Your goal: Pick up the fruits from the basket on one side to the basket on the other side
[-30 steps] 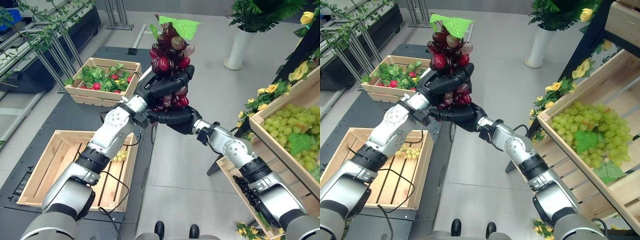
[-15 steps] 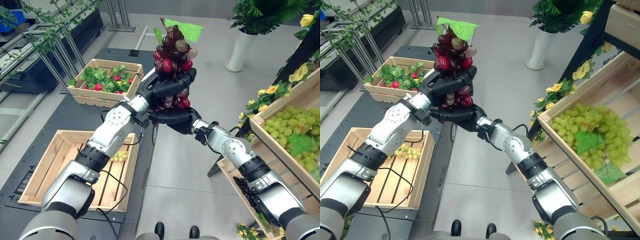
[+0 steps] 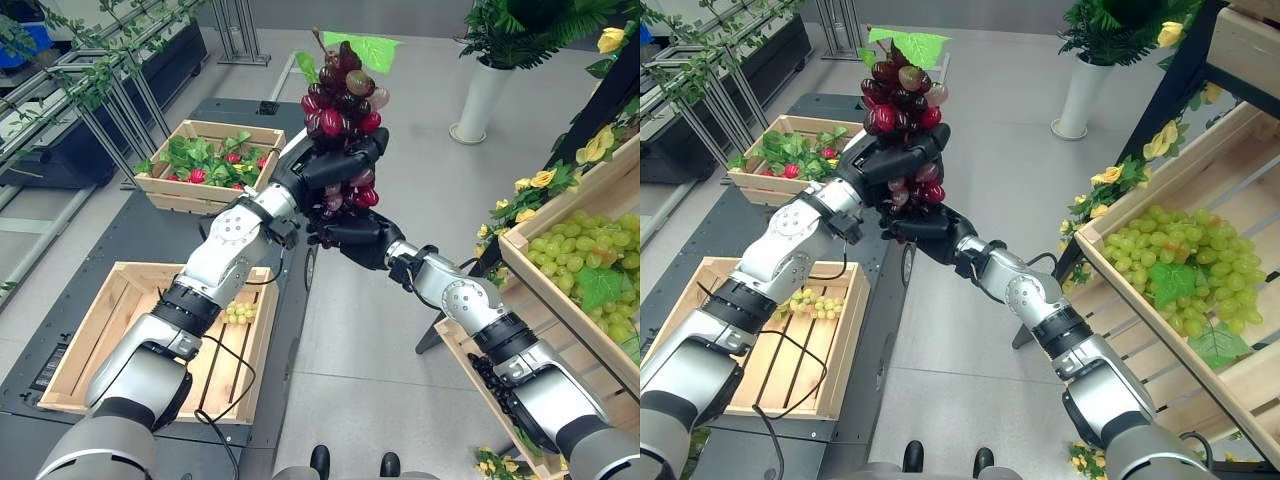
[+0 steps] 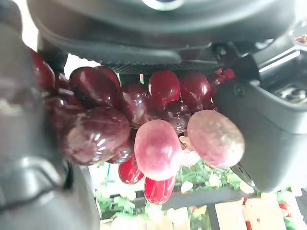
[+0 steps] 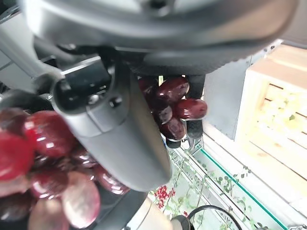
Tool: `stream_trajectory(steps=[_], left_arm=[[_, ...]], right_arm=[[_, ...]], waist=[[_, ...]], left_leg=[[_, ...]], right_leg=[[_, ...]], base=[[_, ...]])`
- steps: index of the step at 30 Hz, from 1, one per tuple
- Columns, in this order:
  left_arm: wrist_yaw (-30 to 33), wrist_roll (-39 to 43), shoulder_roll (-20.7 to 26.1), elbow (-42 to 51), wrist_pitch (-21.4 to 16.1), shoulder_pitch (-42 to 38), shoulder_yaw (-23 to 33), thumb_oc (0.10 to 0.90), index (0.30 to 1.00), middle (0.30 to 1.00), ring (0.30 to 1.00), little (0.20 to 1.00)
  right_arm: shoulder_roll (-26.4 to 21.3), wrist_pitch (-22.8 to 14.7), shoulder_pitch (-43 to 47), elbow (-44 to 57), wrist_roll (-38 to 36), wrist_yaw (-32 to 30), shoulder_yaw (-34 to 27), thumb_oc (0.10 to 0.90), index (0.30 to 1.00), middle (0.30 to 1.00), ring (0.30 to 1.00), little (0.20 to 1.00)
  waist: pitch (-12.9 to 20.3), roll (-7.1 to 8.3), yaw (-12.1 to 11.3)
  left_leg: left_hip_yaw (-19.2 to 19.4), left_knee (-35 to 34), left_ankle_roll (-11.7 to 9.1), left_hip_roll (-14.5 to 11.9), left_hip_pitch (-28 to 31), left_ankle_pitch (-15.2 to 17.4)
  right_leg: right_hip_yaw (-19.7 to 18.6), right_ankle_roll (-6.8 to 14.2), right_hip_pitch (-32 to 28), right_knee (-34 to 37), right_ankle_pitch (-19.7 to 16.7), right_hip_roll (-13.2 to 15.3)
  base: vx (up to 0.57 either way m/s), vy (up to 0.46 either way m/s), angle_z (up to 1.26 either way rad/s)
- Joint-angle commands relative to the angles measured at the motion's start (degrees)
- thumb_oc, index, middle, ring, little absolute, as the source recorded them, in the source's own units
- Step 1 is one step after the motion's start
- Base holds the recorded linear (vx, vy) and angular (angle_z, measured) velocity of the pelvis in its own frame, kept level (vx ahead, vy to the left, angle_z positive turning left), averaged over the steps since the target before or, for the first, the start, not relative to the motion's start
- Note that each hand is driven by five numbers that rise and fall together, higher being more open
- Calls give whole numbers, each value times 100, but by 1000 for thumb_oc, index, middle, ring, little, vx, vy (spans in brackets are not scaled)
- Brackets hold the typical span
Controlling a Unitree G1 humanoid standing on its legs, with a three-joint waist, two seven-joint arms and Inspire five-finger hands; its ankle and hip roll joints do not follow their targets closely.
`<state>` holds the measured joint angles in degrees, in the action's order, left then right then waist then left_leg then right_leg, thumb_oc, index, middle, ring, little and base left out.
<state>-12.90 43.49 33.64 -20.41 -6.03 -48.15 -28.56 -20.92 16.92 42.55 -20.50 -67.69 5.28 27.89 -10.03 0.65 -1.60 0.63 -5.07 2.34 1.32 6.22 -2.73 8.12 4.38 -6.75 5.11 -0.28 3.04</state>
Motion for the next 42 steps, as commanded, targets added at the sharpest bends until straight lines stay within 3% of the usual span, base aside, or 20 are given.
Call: stream_trajectory(steps=[1,2,3,4,5,6,7,18,29,42], left_arm=[[211,1,-38,-1024,-734,-577,248,400,300,300,300,300],[241,-19,-33,-1040,-740,-573,241,400,300,300,300,300],[259,-38,-20,-1088,-752,-579,234,428,342,342,342,342],[261,-36,-5,-1128,-750,-586,239,522,484,484,484,484],[276,-63,5,-1178,-758,-588,248,579,568,568,568,568],[269,-91,15,-1225,-769,-591,250,747,820,820,820,820],[283,-117,29,-1266,-793,-586,248,800,900,900,900,900],[635,-300,165,-1643,-960,-552,379,800,900,900,900,900],[1207,-430,294,-2191,-1391,-457,644,800,900,900,900,900],[765,-212,298,-2130,-1481,-334,743,800,900,900,900,900]], right_arm=[[267,-1175,678,-21,-359,221,-566,400,300,300,300,300],[265,-1182,677,-30,-367,218,-564,400,300,300,300,300],[267,-1196,680,-48,-365,207,-567,400,300,300,300,300],[267,-1203,672,-52,-349,200,-575,400,300,300,300,300],[260,-1196,669,-57,-327,197,-587,400,300,300,300,300],[253,-1186,671,-70,-321,205,-594,400,300,300,300,300],[253,-1188,658,-80,-310,220,-594,400,300,300,300,300],[176,-1168,656,-128,-222,236,-629,400,300,300,300,300],[105,-1136,596,-176,-192,245,-685,400,300,300,300,300],[132,-1126,516,-153,-128,232,-707,400,300,300,300,300]], waist=[[1152,-90,-59],[1150,-90,-58],[1153,-91,-59],[1151,-91,-58],[1149,-93,-54],[1144,-94,-51],[1138,-96,-48],[1133,-88,-42],[1135,-82,-20],[1125,-77,-33]], left_leg=[[11,7,-147,183,20,459],[11,7,-147,183,19,458],[6,7,-147,183,16,462],[7,7,-148,180,18,463],[8,7,-148,179,21,465],[10,7,-148,177,25,468],[15,7,-149,174,30,470],[27,7,-155,166,43,472],[41,7,-168,156,54,474],[15,7,-167,157,75,488]], right_leg=[[90,-285,10,-11,21,-158],[87,-286,10,-11,21,-159],[87,-286,12,-11,27,-160],[89,-287,11,-11,28,-159],[88,-287,8,-11,30,-159],[85,-287,4,-11,31,-161],[82,-288,1,-11,31,-161],[68,-290,-13,-11,39,-166],[53,-291,-18,-11,43,-164],[49,-309,-43,-11,53,-167]], base=[[0,0,0],[0,0,0],[0,0,0],[0,0,0],[0,0,0],[0,0,0],[0,0,0],[0,0,0],[0,0,0],[0,0,0]])
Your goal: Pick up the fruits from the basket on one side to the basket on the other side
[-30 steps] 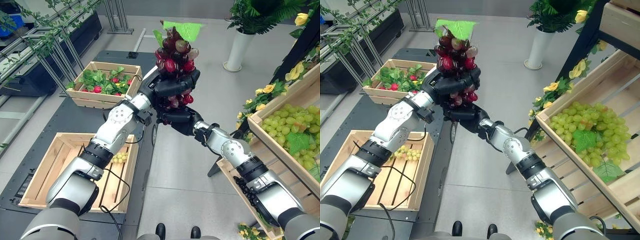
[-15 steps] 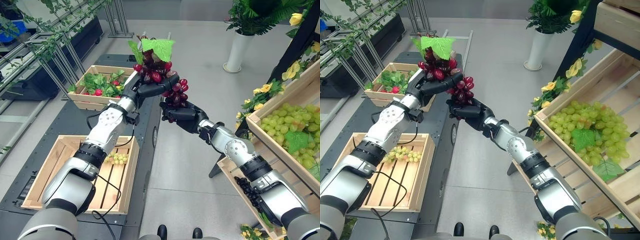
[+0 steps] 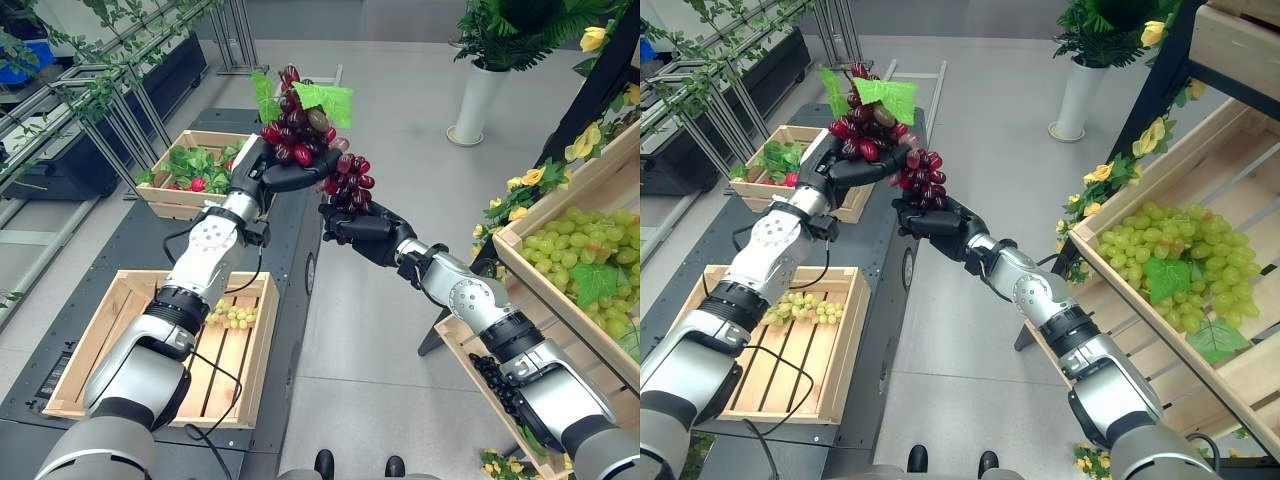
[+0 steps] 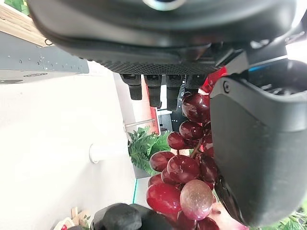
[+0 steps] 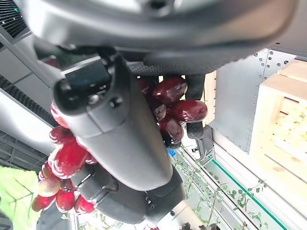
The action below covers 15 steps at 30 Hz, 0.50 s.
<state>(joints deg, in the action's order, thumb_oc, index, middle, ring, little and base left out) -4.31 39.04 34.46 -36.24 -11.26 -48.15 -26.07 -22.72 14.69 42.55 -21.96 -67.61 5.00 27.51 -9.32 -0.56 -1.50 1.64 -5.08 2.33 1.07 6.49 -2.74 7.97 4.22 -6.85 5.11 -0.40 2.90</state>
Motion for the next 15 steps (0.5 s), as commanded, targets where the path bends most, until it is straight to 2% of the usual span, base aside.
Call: stream_trajectory(steps=[1,15], left_arm=[[-113,238,217,-541,-954,-330,496,800,900,900,900,900],[-151,727,168,-672,-791,-92,711,800,900,900,900,900]], right_arm=[[312,-903,521,-9,-134,255,-669,400,300,300,300,300],[274,-968,485,-16,-46,301,-667,400,300,300,300,300]], waist=[[1053,43,-44],[1041,53,-31]], left_leg=[[-90,8,-165,184,47,488],[-80,8,-164,183,85,493]], right_leg=[[59,-294,-31,-11,65,-154],[34,-298,-58,-11,63,-158]], base=[[0,0,0],[0,0,0]])
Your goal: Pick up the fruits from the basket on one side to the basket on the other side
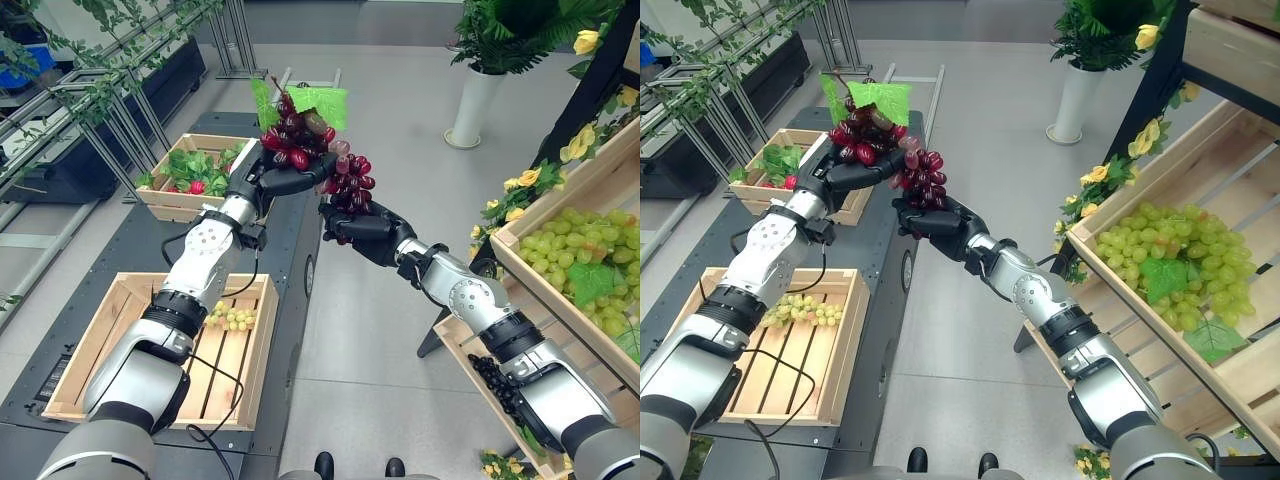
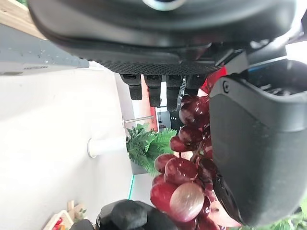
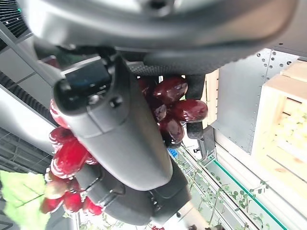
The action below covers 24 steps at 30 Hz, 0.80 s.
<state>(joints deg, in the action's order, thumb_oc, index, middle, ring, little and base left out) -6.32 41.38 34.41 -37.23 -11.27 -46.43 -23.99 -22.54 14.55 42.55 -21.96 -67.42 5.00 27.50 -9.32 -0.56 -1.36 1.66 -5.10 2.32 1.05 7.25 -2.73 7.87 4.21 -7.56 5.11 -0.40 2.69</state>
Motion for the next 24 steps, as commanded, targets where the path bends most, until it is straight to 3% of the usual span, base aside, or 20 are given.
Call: stream_trajectory(steps=[1,24], left_arm=[[50,500,159,-588,-797,-240,524,800,900,900,900,900],[-155,634,35,-748,-665,98,735,800,900,900,900,900]], right_arm=[[263,-961,482,10,-58,290,-665,400,300,300,300,300],[115,-1132,351,405,281,292,-796,400,300,300,300,300]], waist=[[1038,56,-42],[1011,81,28]], left_leg=[[-80,10,-163,184,7,490],[-25,10,-161,172,22,499]], right_leg=[[39,-300,15,-11,62,-137],[-40,-289,23,-11,42,-146]], base=[[0,0,0],[0,1,-1]])
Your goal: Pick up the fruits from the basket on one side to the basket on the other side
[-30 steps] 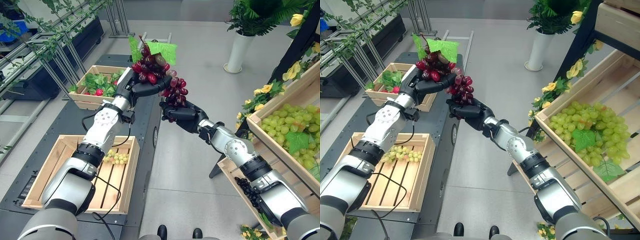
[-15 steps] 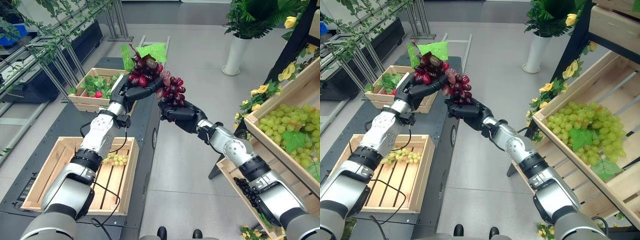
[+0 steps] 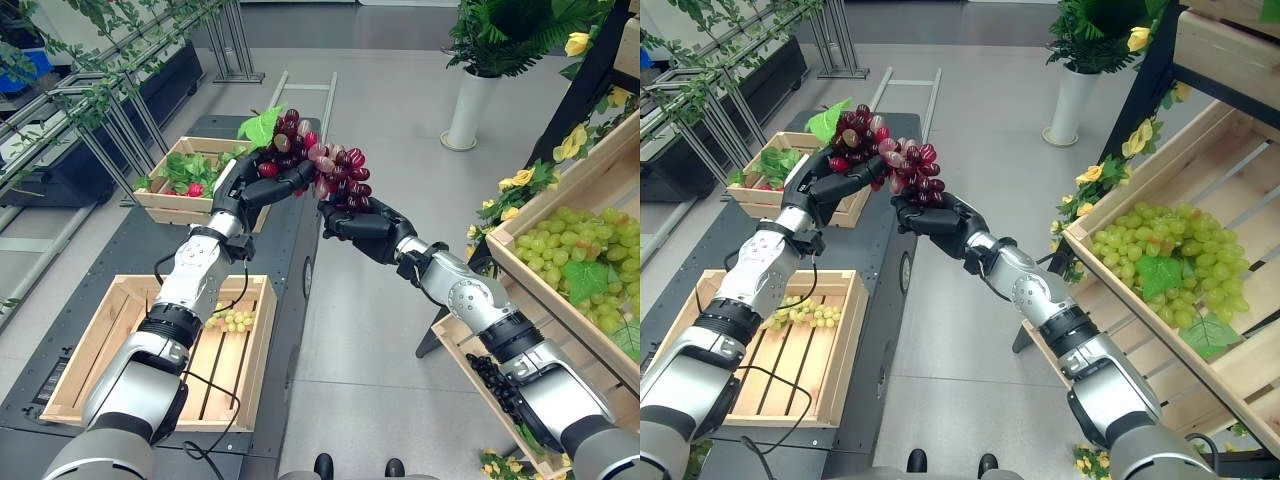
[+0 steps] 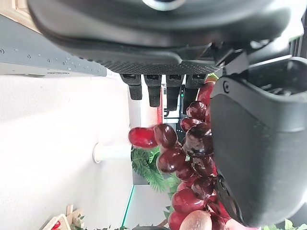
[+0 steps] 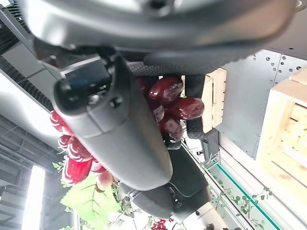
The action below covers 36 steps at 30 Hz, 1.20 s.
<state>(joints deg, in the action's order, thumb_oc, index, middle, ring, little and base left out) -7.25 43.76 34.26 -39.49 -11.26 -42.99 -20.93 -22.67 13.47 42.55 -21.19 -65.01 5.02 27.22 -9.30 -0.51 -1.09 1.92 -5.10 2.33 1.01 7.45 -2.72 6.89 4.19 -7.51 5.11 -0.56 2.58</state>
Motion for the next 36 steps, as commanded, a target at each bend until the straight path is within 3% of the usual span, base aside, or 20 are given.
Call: stream_trajectory(steps=[1,22,36], left_arm=[[-112,410,62,-512,-626,-222,432,800,900,900,900,900],[-440,784,-269,-566,-430,506,818,800,900,900,900,900],[-588,701,-462,-557,-419,775,848,800,900,900,900,900]], right_arm=[[107,-1055,343,358,60,295,-781,400,300,300,300,300],[-112,-1452,301,777,45,110,-1237,400,300,300,300,300],[-275,-1454,330,841,-11,133,-1375,400,300,300,300,300]], waist=[[1001,79,-2],[983,113,24],[975,151,40]], left_leg=[[-49,10,-162,177,4,501],[-31,10,-146,176,50,536],[-15,10,-142,166,75,559]], right_leg=[[62,-284,17,-11,56,-136],[12,-284,-9,-11,64,-146],[-26,-278,-23,-11,65,-150]], base=[[0,0,0],[0,0,0],[0,0,0]])
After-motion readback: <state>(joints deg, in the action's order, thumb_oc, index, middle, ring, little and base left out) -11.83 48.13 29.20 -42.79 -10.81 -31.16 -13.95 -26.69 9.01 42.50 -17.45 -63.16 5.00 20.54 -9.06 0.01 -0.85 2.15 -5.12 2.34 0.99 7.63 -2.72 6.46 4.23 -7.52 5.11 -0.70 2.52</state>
